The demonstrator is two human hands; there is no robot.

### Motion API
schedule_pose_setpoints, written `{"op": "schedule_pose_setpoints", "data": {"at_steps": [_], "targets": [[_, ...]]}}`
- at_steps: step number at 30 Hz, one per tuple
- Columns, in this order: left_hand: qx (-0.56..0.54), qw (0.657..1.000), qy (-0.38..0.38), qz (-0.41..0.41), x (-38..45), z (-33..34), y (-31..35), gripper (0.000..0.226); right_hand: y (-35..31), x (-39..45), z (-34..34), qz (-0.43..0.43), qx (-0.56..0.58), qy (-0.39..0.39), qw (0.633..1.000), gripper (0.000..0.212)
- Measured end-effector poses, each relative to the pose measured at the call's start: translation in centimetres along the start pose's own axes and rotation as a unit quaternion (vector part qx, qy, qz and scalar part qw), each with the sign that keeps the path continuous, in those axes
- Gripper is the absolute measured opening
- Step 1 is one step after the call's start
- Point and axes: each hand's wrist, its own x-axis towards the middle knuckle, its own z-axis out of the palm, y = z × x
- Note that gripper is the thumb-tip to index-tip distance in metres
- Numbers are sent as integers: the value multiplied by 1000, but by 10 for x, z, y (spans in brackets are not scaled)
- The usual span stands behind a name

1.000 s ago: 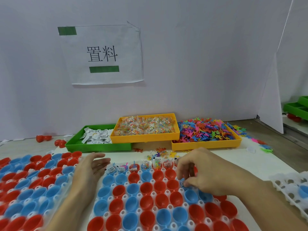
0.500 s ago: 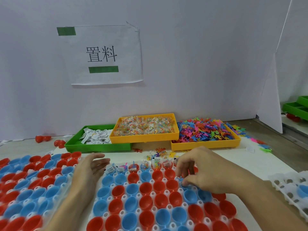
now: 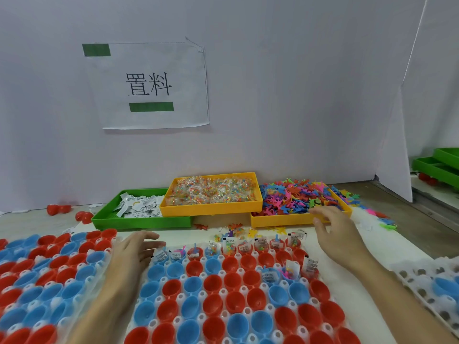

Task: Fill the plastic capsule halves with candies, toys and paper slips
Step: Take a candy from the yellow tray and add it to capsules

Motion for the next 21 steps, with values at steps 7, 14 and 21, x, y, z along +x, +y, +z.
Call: {"op": "schedule_pose_setpoints", "data": {"at_steps": [7, 14, 21], "targets": [[46, 998, -15, 29, -1, -1, -2, 35, 6, 2, 13, 21, -104, -32, 994, 41], [16, 1000, -16, 23, -1, 0, -4, 27, 6, 3, 16, 8, -100, -24, 995, 39], [175, 977, -28, 120, 0, 5, 18, 20, 0, -6, 21, -70, 39, 98, 992, 26]]}}
